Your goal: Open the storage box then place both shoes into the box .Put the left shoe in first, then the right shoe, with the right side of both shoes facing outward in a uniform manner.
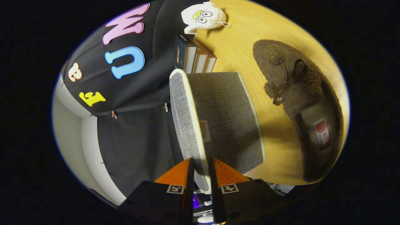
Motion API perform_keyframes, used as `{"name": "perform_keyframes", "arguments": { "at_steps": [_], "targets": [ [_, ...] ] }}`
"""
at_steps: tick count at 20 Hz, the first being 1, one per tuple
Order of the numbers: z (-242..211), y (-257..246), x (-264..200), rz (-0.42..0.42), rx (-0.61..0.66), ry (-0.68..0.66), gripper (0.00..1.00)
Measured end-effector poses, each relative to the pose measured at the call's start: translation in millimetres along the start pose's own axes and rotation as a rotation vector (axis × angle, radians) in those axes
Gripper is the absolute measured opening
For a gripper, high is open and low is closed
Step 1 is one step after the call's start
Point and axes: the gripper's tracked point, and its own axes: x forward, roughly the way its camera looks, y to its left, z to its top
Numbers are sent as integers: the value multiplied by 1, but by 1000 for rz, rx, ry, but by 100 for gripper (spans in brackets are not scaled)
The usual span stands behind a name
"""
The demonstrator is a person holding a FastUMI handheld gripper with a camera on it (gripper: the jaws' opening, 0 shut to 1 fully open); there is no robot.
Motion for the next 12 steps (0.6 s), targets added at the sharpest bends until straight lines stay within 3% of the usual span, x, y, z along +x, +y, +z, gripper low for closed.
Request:
{"name": "perform_keyframes", "arguments": {
  "at_steps": [7,12],
  "targets": [
    [-3,13,1,23,-39,17,6],
    [-10,51,-6,68,-73,24,5]
  ]
}}
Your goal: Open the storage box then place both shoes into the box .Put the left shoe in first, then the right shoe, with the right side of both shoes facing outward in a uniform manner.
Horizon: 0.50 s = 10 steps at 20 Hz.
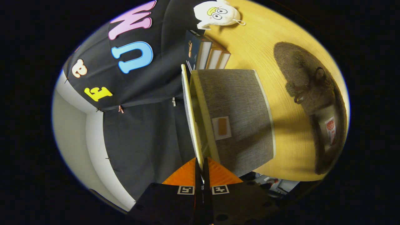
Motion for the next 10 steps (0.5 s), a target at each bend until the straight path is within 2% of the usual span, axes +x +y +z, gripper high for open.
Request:
{"name": "perform_keyframes", "arguments": {
  "at_steps": [4,10],
  "targets": [
    [-13,44,8,38,-59,32,5],
    [-15,101,40,22,-169,30,5]
  ]
}}
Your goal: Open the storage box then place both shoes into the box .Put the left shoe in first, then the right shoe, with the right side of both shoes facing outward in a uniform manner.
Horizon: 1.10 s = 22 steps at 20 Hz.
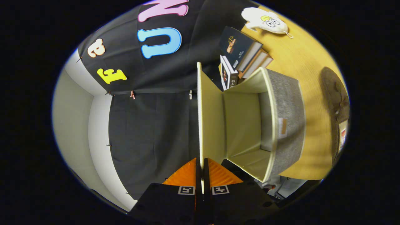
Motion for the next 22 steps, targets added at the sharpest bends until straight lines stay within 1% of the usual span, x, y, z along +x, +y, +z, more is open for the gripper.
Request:
{"name": "perform_keyframes", "arguments": {
  "at_steps": [5,7,10,12,17,19,22],
  "targets": [
    [-4,50,54,-26,-108,17,5],
    [-8,60,84,-42,-147,3,5],
    [-23,71,121,-52,-188,19,6],
    [-30,78,148,-43,-196,22,6],
    [-40,68,196,-69,-229,26,6],
    [-42,55,206,-95,-229,32,6],
    [-53,45,214,-110,-227,55,6]
  ]
}}
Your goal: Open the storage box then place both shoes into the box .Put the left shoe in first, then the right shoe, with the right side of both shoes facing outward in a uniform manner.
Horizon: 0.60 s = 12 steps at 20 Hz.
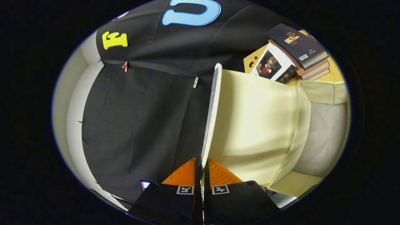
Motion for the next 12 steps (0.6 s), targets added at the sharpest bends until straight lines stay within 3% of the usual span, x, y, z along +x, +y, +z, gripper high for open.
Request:
{"name": "perform_keyframes", "arguments": {
  "at_steps": [7,10,12],
  "targets": [
    [-4,-8,10,-17,12,14,8],
    [-14,-11,7,-61,69,29,12],
    [-14,-18,4,-111,28,7,15]
  ]
}}
